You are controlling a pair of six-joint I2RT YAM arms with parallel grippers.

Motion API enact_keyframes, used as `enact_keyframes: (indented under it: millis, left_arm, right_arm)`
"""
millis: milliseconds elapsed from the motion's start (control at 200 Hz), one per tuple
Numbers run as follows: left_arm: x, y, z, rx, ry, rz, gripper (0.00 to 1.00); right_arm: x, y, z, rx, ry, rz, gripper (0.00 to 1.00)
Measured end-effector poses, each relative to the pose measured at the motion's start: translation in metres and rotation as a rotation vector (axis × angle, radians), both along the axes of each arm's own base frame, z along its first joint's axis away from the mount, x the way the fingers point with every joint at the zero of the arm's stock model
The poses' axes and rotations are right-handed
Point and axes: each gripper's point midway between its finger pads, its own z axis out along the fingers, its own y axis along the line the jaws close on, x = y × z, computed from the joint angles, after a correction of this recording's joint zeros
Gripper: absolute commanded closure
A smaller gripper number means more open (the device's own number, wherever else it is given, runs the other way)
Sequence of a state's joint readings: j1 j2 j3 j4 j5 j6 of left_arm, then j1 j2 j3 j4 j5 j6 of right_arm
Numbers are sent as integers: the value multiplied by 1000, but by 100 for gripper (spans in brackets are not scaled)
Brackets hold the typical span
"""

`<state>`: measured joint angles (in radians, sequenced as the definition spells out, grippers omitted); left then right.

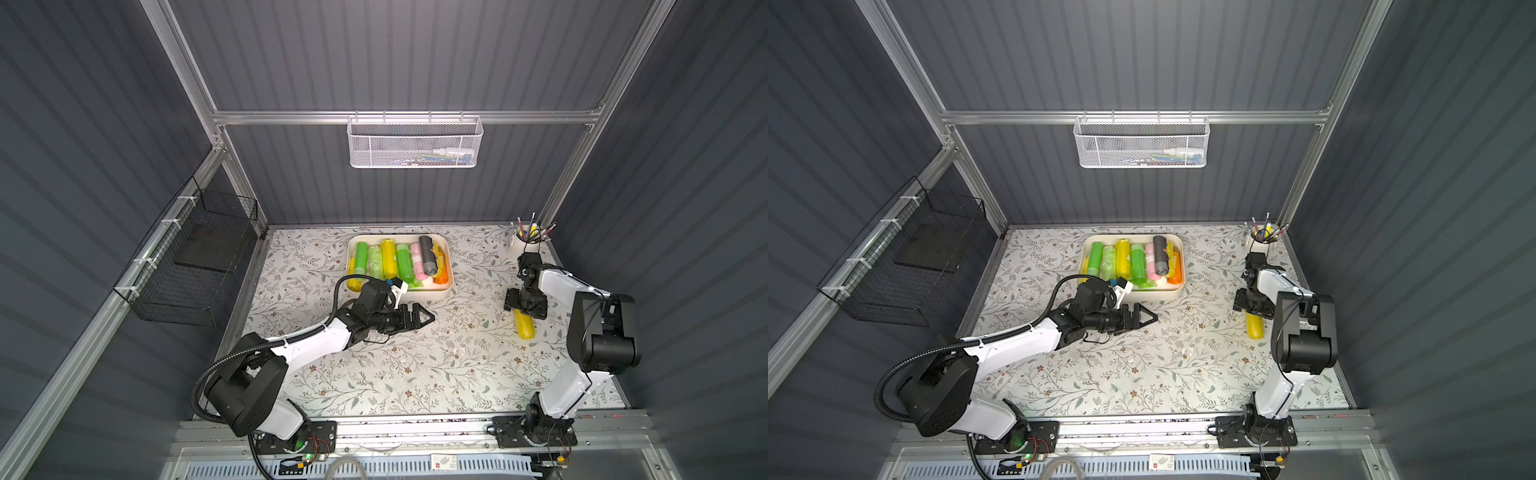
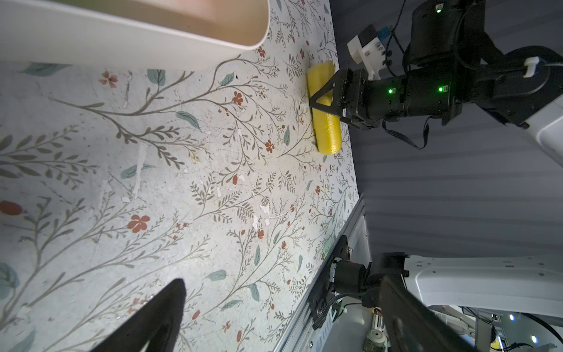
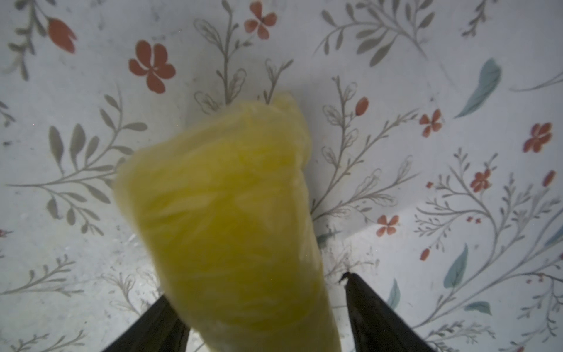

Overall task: Put the roll of trash bags into the storage box
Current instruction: Pick up the roll of trash bags from the center of the board.

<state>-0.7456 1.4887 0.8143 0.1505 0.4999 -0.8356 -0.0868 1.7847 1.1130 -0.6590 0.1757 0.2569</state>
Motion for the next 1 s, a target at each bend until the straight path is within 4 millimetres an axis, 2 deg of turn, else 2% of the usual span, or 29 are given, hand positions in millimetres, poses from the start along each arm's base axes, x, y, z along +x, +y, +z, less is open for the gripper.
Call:
enact_keyframes:
  millis: [260, 375, 635, 820, 996]
  left_arm:
    - [0, 2, 2, 4, -1, 5, 0]
    - [1, 5, 7, 2, -21, 23, 0]
    - [5, 12, 13, 12, -55, 68, 0]
    - [5, 21, 5, 45, -58, 103, 0]
    - [8, 27, 8, 63, -83, 131, 0]
  right_arm:
    - [2, 3, -6, 19, 5, 13, 35]
    - [4, 6, -6, 34, 0, 26, 45]
    - [6, 18, -2, 104, -45, 34, 52]
    - [1, 38, 8, 193, -99, 33, 53]
    - [-4, 69, 32, 279, -181, 60, 53]
